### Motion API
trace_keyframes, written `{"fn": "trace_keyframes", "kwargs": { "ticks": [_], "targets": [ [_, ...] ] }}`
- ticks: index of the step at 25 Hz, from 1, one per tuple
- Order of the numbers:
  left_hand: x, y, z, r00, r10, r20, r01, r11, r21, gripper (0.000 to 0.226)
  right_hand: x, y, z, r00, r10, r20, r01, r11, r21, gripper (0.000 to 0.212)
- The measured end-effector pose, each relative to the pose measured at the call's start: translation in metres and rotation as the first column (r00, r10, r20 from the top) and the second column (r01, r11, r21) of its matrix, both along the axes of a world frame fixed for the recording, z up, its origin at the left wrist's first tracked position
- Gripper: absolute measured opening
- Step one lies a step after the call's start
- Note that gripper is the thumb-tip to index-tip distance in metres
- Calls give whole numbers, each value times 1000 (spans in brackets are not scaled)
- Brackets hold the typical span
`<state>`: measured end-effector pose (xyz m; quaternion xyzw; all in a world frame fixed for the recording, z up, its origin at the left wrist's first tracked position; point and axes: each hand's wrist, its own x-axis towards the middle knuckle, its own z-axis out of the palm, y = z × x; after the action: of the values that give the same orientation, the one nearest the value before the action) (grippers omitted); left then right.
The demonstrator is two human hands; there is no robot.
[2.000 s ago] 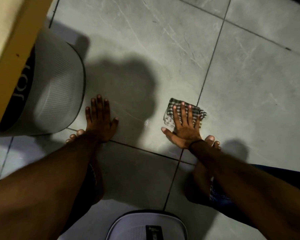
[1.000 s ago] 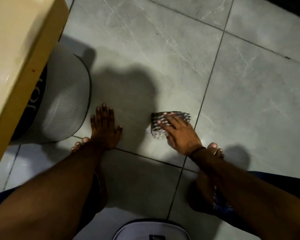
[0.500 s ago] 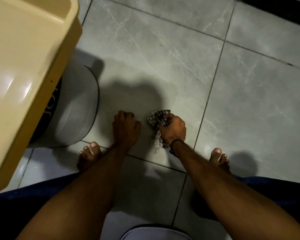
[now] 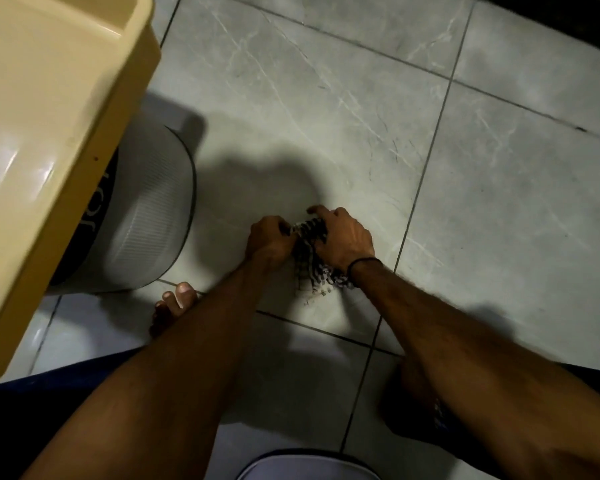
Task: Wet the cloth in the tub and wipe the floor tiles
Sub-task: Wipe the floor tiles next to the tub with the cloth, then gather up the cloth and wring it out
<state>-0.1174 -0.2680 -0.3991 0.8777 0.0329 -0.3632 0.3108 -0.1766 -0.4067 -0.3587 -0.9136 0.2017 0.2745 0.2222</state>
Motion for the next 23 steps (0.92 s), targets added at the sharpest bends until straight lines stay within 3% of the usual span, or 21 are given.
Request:
{"fn": "trace_keyframes", "kwargs": {
  "ticks": [2, 3, 7, 11, 14, 18, 23],
  "targets": [
    [-1, 1, 2, 999, 27, 20, -26, 999, -18, 27, -1, -8, 1, 997, -32, 66, 28, 998, 56, 29],
    [-3, 1, 4, 999, 36, 32, -35, 999, -24, 26, -4, -14, 1, 986, -131, 104, 122, 989, 88, 14],
    [-18, -6, 10, 996, 73, 49, -71, 996, -56, 25, -16, -34, 3, 866, -485, 125, 466, 871, 157, 44],
    [-25, -15, 13, 993, 121, 16, -118, 987, -114, 38, -9, -26, -1, 840, -542, 19, 528, 826, 198, 51],
    [-16, -19, -3, 996, 87, -24, -88, 993, -83, 28, 9, -17, -21, 832, -544, -110, 554, 804, 216, 46],
    [-16, -16, -14, 953, 298, -51, -303, 938, -167, 32, 25, -13, -41, 629, -749, -209, 772, 568, 286, 10],
    [-18, -45, 22, 861, 495, 113, -454, 851, -265, 12, 47, -24, -17, 435, -831, -347, 868, 285, 407, 8]
  ]
}}
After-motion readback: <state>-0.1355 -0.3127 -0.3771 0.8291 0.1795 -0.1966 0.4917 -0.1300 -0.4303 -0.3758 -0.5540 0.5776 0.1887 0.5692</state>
